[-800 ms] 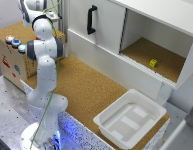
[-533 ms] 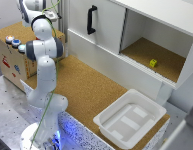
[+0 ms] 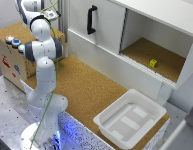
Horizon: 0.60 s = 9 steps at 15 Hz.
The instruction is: Grasp the pink block
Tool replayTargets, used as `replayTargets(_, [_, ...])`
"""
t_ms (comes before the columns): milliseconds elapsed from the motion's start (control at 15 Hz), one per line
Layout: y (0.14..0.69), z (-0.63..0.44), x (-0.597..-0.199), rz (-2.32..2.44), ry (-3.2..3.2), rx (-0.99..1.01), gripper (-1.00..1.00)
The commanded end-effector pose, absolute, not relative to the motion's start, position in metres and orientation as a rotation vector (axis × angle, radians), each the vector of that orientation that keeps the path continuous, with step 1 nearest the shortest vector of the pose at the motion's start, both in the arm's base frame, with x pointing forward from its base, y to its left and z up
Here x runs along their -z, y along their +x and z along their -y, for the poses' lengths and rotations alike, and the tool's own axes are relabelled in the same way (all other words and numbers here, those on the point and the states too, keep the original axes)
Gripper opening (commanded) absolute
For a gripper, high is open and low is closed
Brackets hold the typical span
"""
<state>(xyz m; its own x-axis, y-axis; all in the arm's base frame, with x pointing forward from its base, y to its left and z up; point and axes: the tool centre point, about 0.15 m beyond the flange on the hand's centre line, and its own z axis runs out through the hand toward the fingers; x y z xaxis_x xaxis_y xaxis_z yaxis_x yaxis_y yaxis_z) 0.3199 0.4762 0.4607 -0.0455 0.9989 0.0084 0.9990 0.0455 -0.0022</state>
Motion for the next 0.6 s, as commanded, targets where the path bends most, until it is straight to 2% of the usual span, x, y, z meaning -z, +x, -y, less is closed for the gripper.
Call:
replayTargets(0, [0.334, -0.4567, -0.4306, 2.294, -2.108, 0.262, 1.0])
replayTargets(267, [0.3413, -0.4514, -0.423, 2.303, -2.099, 0.231, 1.0])
replayTargets(333, [0.3416, -0.4513, -0.4218, 2.306, -2.097, 0.225, -1.0])
replayTargets(533, [0.3427, -0.4562, -0.4222, 2.297, -2.101, 0.225, -1.0])
